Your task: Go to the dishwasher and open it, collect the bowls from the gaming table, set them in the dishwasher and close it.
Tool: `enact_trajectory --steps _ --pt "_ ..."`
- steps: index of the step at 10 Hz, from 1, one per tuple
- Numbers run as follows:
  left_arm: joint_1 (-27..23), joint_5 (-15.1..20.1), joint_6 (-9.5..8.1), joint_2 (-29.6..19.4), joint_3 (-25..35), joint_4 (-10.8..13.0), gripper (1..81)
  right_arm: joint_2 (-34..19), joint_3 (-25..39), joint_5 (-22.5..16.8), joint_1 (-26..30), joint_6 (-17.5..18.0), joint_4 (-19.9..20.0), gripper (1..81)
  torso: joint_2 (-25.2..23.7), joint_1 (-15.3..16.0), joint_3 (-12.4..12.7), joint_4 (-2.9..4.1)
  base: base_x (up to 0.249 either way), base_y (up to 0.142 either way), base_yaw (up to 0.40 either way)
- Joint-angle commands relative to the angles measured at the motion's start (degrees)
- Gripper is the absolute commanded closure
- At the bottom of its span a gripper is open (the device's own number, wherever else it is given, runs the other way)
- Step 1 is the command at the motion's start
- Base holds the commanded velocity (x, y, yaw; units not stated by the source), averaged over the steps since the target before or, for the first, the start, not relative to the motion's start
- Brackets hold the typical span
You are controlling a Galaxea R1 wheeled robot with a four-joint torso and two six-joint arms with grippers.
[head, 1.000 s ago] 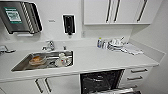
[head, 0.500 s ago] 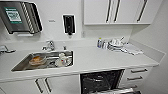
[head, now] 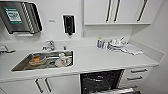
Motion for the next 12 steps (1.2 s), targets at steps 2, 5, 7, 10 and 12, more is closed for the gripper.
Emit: enact_trajectory --steps 2,5,7,10,12 --pt "4.57 2.24 -5.06 16.55 -20.84 -0.31 1.0 9.69 -16.37 9.7 -7.73 -1.7 -19.18 1.0 0.0 0.0 0.0 0.0 0.0 0.0 0.0" --pt "7.21 2.78 -7.43 25.44 -35.7 -0.31 1.0 17.34 -32.87 18.39 -12.31 -1.79 -21.9 1.0 0.0 0.0 0.0 0.0 0.0 0.0 0.0" --pt "9.48 2.69 -7.52 30.0 -43.16 -0.48 1.0 20.69 -38.45 19.47 -14.06 -1.79 -23.66 1.0 -0.02 0.0 0.0 0.0 0.0 0.0 0.0" --pt "12.13 2.69 -7.52 38.82 -56.83 -0.31 1.0 22.63 -38.64 16.83 -15.04 -2.05 -23.84 1.0 -0.02 0.0 0.02 0.0 0.0 0.0 0.0" --pt "13.09 2.25 -7.43 44.0 -63.77 -0.31 1.0 24.56 -38.46 11.21 -15.65 -2.14 -24.11 1.0 -0.02 0.0 0.02 0.0 0.0 0.0 0.0"
